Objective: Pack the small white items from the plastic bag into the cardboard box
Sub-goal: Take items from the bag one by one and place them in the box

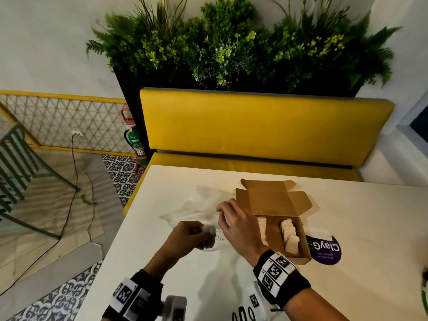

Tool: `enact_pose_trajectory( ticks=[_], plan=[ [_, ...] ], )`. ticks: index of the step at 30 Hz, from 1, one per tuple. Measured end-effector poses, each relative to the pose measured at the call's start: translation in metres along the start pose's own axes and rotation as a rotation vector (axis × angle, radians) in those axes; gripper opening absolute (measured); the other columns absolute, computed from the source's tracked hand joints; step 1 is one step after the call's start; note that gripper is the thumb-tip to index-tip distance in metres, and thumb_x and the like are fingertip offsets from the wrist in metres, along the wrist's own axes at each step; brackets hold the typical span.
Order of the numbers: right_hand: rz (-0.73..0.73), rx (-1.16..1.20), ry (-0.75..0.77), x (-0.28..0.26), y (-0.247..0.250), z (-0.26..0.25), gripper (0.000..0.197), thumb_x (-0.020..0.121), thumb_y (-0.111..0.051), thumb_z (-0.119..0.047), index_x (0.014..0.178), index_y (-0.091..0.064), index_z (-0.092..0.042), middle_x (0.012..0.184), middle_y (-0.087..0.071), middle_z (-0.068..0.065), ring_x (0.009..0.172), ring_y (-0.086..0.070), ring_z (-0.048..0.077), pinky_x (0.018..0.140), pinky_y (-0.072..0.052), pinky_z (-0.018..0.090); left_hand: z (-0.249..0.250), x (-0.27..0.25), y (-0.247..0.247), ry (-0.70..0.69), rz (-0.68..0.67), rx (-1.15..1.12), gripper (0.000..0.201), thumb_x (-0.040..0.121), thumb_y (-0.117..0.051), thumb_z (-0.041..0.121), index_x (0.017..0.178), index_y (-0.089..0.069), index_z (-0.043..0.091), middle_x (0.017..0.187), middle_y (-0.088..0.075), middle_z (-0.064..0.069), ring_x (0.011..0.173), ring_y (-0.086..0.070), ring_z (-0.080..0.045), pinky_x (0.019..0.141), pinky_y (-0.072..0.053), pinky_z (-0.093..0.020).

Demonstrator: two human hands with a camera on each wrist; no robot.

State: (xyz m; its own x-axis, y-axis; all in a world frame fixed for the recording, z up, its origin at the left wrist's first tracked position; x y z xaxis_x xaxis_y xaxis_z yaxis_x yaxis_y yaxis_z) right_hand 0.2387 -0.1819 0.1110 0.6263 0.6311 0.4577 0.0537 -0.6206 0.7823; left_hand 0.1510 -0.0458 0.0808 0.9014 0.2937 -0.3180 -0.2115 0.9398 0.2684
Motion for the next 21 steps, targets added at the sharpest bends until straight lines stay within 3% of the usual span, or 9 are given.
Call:
enact_pose_trajectory(
  ticks=[3, 7, 9, 11, 14, 18, 21],
  plan=[
    [-0.102, 0.06, -0.041, -0.005, -0.003, 0.003, 0.018, 0.087, -0.056, -0.016, 0.099, -0.052, -0.028, 0.096, -0.053, -0.009, 0.078, -0.056, 0.011, 0.051, -0.051, 0.032, 0.01, -0.009, 0.006, -0.001, -0.093, -0.05, 0.009, 0.087, -0.063, 0.003, 0.078, -0.066, 0.003, 0.066, -0.066, -0.002, 0.067, -0.061, -0.017, 0.065, -0.05, -0.027],
    [-0.303, 0.411, -0.137, -0.015, -0.008, 0.008, 0.021, 0.081, -0.056, -0.018, 0.099, -0.058, -0.028, 0.099, -0.051, -0.008, 0.091, -0.054, 0.006, 0.075, -0.051, 0.027, 0.032, -0.017, 0.017, -0.084, -0.262, 0.001, 0.013, 0.084, -0.064, 0.013, 0.079, -0.068, 0.001, 0.072, -0.066, -0.009, 0.069, -0.061, -0.017, 0.065, -0.049, -0.026],
    [-0.282, 0.601, -0.255, -0.015, -0.005, 0.012, 0.02, 0.079, -0.052, -0.021, 0.095, -0.064, -0.023, 0.097, -0.057, -0.004, 0.092, -0.055, 0.008, 0.079, -0.047, 0.024, 0.042, -0.014, 0.021, -0.135, -0.25, 0.006, 0.014, 0.086, -0.064, 0.012, 0.08, -0.067, 0.0, 0.072, -0.065, -0.008, 0.069, -0.061, -0.018, 0.065, -0.049, -0.027],
    [-0.25, 0.762, -0.354, -0.012, -0.001, 0.014, 0.02, 0.084, -0.051, -0.031, 0.093, -0.066, -0.021, 0.093, -0.063, -0.006, 0.09, -0.057, 0.01, 0.079, -0.046, 0.028, 0.051, -0.007, 0.018, -0.175, -0.213, 0.023, 0.012, 0.089, -0.063, 0.008, 0.078, -0.068, 0.003, 0.072, -0.066, -0.007, 0.069, -0.061, -0.018, 0.065, -0.049, -0.029],
    [-0.226, 0.853, -0.405, -0.006, 0.009, 0.013, 0.03, 0.083, -0.063, -0.05, 0.096, -0.065, -0.023, 0.089, -0.066, -0.005, 0.083, -0.061, 0.012, 0.071, -0.052, 0.032, 0.06, 0.006, 0.008, -0.214, -0.201, 0.04, 0.01, 0.088, -0.065, 0.007, 0.082, -0.068, 0.0, 0.074, -0.069, -0.008, 0.07, -0.063, -0.018, 0.065, -0.05, -0.029],
    [-0.118, 1.015, -0.568, -0.005, 0.021, 0.024, 0.029, 0.084, -0.074, -0.029, 0.108, -0.062, -0.02, 0.105, -0.067, 0.009, 0.085, -0.072, 0.025, 0.067, -0.06, 0.04, 0.07, 0.02, -0.01, -0.248, -0.17, -0.029, 0.012, 0.087, -0.068, 0.009, 0.094, -0.069, -0.001, 0.081, -0.07, -0.017, 0.073, -0.065, -0.019, 0.064, -0.053, -0.027],
    [-0.029, 1.114, -0.646, -0.009, 0.029, 0.033, 0.031, 0.085, -0.071, -0.018, 0.113, -0.06, -0.012, 0.107, -0.068, 0.007, 0.085, -0.073, 0.018, 0.064, -0.06, 0.035, 0.077, 0.028, -0.022, -0.25, -0.14, -0.083, 0.018, 0.086, -0.07, 0.009, 0.1, -0.067, -0.002, 0.091, -0.069, -0.025, 0.078, -0.067, -0.026, 0.065, -0.055, -0.028]
  ],
)
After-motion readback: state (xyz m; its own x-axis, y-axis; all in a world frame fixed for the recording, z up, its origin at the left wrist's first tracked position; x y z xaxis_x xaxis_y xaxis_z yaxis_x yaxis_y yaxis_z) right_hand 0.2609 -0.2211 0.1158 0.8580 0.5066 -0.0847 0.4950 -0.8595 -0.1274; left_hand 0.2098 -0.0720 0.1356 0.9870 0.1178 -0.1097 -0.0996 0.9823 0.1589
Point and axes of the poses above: each hand's wrist, its own x-axis towards the middle knuckle, its own y-axis out of the back of the hand, z = x × y, the point moved 4 cm from there along x, towards the middle knuckle
